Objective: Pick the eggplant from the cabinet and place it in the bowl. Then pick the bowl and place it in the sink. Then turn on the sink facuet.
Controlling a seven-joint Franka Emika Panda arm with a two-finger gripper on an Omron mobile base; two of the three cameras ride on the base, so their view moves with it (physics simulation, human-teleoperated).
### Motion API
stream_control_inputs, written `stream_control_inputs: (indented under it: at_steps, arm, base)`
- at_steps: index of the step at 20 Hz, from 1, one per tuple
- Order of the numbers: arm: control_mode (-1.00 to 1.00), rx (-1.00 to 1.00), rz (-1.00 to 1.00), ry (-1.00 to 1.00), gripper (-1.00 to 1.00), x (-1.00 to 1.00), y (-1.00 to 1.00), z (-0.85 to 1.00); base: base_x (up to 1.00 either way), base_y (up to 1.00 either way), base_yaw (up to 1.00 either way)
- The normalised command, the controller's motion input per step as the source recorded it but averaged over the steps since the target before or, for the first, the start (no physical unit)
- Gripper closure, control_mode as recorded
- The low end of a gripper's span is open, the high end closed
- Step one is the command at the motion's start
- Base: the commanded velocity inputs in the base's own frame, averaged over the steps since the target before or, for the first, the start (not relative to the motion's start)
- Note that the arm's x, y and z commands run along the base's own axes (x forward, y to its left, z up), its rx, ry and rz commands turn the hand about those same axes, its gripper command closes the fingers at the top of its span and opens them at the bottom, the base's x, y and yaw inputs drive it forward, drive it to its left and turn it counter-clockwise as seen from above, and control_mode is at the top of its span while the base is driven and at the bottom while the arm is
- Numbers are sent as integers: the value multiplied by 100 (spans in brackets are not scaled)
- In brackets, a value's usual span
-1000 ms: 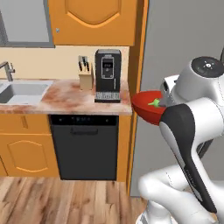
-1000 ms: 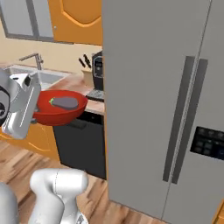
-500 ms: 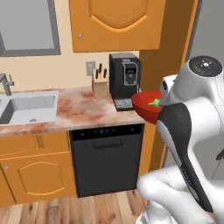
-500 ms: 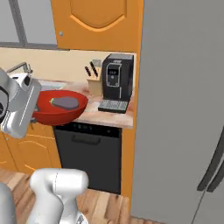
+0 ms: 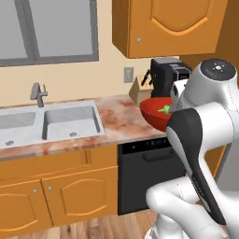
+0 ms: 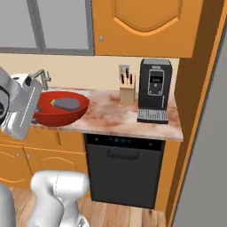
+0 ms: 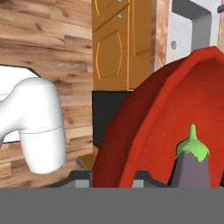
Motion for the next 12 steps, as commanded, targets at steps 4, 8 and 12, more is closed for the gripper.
stream_control_inputs:
  at_steps: [4,8,12]
  arm:
    - [100,0,0,0,100,0,0,0]
    - [100,0,0,0,100,0,0,0]
    - [100,0,0,0,100,0,0,0]
  base:
    - [12,100,-13]
    - [30,93,-9]
    - [73,41,-1]
